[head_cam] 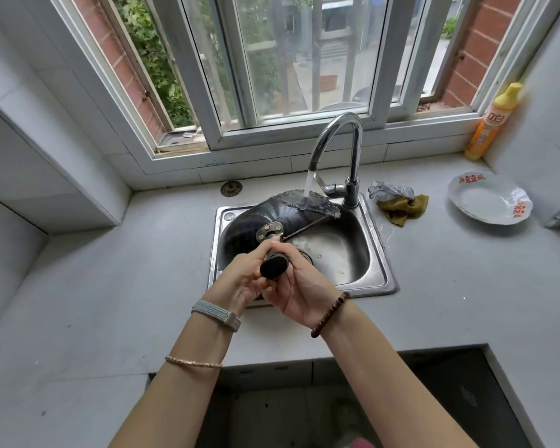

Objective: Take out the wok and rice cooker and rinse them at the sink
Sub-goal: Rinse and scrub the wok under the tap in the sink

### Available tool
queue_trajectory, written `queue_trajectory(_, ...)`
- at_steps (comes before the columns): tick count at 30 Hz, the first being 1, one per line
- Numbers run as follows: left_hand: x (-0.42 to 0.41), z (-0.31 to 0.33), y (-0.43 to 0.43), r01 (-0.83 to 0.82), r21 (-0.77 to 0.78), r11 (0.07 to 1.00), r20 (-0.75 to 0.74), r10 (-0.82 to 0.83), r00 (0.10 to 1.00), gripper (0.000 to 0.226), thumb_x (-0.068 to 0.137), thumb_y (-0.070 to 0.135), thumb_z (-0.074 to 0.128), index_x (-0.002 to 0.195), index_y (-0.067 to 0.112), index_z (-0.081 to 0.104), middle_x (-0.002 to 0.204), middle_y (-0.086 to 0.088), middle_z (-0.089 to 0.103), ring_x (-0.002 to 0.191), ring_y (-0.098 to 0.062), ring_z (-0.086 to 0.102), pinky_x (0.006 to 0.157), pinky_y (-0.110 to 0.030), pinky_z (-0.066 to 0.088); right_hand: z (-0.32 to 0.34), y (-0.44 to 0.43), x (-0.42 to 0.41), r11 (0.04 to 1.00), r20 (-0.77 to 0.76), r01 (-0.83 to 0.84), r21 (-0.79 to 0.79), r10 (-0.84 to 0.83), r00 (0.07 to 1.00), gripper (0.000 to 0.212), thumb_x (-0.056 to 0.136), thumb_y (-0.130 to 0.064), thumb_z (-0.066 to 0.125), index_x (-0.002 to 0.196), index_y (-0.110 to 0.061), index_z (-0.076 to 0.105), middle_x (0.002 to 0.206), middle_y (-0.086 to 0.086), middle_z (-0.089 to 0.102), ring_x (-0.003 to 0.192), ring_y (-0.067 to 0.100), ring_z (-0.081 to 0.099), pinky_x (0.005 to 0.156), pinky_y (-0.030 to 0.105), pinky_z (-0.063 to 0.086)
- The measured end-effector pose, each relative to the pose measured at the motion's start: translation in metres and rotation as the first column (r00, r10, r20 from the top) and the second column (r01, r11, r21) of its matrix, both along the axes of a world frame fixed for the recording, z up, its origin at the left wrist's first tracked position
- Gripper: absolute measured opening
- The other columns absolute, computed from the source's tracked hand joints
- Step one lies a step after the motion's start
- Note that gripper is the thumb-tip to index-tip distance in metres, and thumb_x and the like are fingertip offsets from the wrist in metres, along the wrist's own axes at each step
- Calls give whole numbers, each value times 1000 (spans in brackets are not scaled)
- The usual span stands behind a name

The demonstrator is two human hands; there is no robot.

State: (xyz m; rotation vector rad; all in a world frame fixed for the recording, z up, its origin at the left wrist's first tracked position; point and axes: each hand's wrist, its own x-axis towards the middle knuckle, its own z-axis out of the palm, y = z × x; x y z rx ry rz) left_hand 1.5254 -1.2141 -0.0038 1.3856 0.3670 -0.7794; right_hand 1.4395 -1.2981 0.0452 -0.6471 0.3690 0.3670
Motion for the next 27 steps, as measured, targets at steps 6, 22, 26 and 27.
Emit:
queue_trajectory(6,13,-2,-8,-87,-78,993,-7,87,996,65,46,48,92,96,10,74,103,-12,48,73,-21,41,62,-31,31,14,-12,16,1000,18,-17,13,17,1000,25,95,-33,52,106,-10,50,68,3,51,49,9,55,47,16,49)
queue_trajectory(22,7,34,-44,49,-44,998,138,-42,990,38,90,4,58,60,20,75,62,-5,54,48,-9,52,41,-16,44,20,-52,16,972,2,96,215,-98,995,24,96,-26,50,102,-3,54,74,8,53,46,11,58,44,15,50)
queue_trajectory(26,3,47,-62,22,-13,1000,141,-20,990,21,90,4,60,73,9,72,63,-6,58,46,-9,57,40,-16,44,22,-67,17,965,6,97,245,-101,995,22,95,-26,52,97,-5,56,78,8,52,46,10,58,43,14,50)
queue_trajectory(27,1,52,-65,5,-14,1000,132,-3,991,19,89,5,61,73,7,69,58,-5,58,41,-7,56,37,-15,43,23,-70,18,966,8,96,240,-101,995,21,94,-26,53,95,-5,56,78,8,51,45,9,59,43,13,49)
